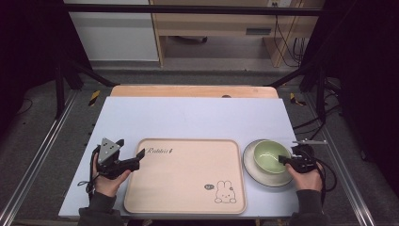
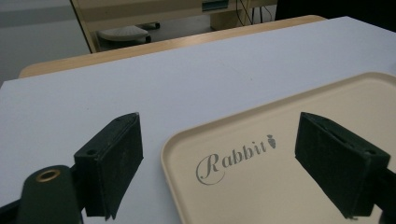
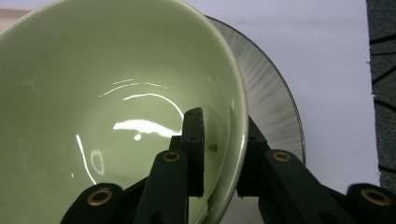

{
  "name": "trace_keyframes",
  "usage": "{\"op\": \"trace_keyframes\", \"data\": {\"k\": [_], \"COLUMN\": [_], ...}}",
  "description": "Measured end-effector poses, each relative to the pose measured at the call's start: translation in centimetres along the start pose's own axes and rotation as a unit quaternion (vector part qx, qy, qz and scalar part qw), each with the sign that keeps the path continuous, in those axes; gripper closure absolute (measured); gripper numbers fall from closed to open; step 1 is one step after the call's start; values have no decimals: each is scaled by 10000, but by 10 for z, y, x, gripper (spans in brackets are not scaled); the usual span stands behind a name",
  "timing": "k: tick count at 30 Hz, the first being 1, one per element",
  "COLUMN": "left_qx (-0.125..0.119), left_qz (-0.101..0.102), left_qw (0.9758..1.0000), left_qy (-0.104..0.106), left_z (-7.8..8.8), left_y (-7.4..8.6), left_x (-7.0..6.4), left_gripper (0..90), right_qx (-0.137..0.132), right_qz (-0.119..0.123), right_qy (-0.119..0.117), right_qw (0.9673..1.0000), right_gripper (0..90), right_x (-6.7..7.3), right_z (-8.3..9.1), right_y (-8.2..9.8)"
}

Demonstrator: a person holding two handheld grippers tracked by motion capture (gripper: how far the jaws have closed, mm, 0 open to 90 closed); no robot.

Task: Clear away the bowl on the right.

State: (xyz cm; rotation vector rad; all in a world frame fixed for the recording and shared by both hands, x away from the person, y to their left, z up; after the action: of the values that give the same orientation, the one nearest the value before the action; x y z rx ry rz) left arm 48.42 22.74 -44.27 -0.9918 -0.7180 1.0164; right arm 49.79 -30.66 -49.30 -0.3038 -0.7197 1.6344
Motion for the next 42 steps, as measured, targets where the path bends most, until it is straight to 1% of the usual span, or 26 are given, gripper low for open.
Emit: {"op": "trace_keyframes", "data": {"k": [2,3,8,13,14,17,21,22,29,38,39,42], "left_qx": [26,32,30,37,53,47,50,45,39,3,12,-5], "left_qz": [-23,-2,9,-17,-32,-25,-43,-38,-51,-48,-71,-54], "left_qw": [10000,10000,10000,10000,10000,10000,10000,10000,10000,10000,9999,9999], "left_qy": [-1,3,3,7,17,19,18,20,40,78,87,97], "left_z": [0,0,-1,-2,-2,-3,-3,-3,-2,-1,0,0], "left_y": [1,1,1,1,1,2,2,2,1,0,0,-1], "left_x": [0,0,0,-1,-1,-2,-2,-2,-2,-4,-4,-4], "left_gripper": [147,147,147,147,147,147,145,145,140,136,135,135], "right_qx": [17,28,78,94,89,86,76,90,78,80,64,63], "right_qz": [-33,-50,-124,-196,-174,-262,-264,-328,-436,-441,-366,-395], "right_qy": [-21,-28,27,-34,-34,-65,-79,-103,-163,-124,-104,-95], "right_qw": [10000,10000,9999,9998,9998,9996,9996,9994,9989,9989,9993,9992], "right_gripper": [781,784,802,808,809,814,819,820,829,831,831,833], "right_x": [0,0,0,0,-1,-1,-2,-1,-2,-1,-2,-1], "right_z": [0,0,-1,-1,-1,-1,-2,-1,-1,-1,-1,0], "right_y": [0,0,-1,-2,-2,-3,-3,-3,-4,-4,-4,-4]}}
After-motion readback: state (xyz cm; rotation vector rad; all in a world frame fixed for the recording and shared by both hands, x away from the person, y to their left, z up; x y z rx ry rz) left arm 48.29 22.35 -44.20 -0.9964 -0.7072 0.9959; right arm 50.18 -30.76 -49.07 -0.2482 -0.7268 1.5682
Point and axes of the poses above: each handheld gripper's, and its own axes: z roughly backward along the jaws, y roughly out of its underside, x roughly to its left, the point moved 6 cm from there along -z, roughly forward along the jaws, and after that the axes turned 4 degrees about -y, right-handed, at the moved point
